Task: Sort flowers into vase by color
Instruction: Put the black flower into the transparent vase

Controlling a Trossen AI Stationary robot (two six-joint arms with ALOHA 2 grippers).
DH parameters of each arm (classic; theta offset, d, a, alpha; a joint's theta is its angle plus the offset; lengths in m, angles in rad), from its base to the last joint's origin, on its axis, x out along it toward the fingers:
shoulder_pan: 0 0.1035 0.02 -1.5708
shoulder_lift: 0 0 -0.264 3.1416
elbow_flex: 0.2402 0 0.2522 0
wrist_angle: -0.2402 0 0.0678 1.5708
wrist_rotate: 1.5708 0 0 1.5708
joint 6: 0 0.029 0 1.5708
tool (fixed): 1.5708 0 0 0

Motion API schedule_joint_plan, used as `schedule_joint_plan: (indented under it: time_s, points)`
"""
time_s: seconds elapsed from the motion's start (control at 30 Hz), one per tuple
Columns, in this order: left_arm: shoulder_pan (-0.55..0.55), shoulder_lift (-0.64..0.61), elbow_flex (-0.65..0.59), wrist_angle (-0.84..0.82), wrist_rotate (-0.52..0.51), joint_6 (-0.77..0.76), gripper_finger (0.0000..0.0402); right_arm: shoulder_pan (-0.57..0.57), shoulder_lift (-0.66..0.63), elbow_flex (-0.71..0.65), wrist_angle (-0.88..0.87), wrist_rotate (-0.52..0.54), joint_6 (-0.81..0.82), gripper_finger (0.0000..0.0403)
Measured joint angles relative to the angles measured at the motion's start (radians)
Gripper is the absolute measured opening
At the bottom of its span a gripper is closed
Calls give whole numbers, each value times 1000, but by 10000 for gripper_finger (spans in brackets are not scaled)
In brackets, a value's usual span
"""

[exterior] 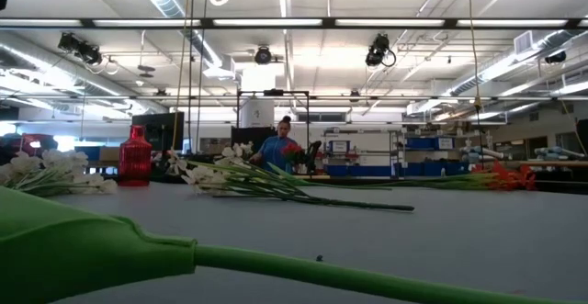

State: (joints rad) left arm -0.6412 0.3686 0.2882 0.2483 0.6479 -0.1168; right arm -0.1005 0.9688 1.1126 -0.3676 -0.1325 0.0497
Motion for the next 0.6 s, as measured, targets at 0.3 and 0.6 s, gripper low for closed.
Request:
schedule_joint_plan:
  time_s: [0.3, 0.6]
  points:
    - [-42, 26, -34, -23, -26, 59, 34, 0, 0, 0, 0, 0, 0, 86]
    - [-59, 26, -11, -39, -69, 2, 166, 0, 0, 0, 0, 0, 0, 86]
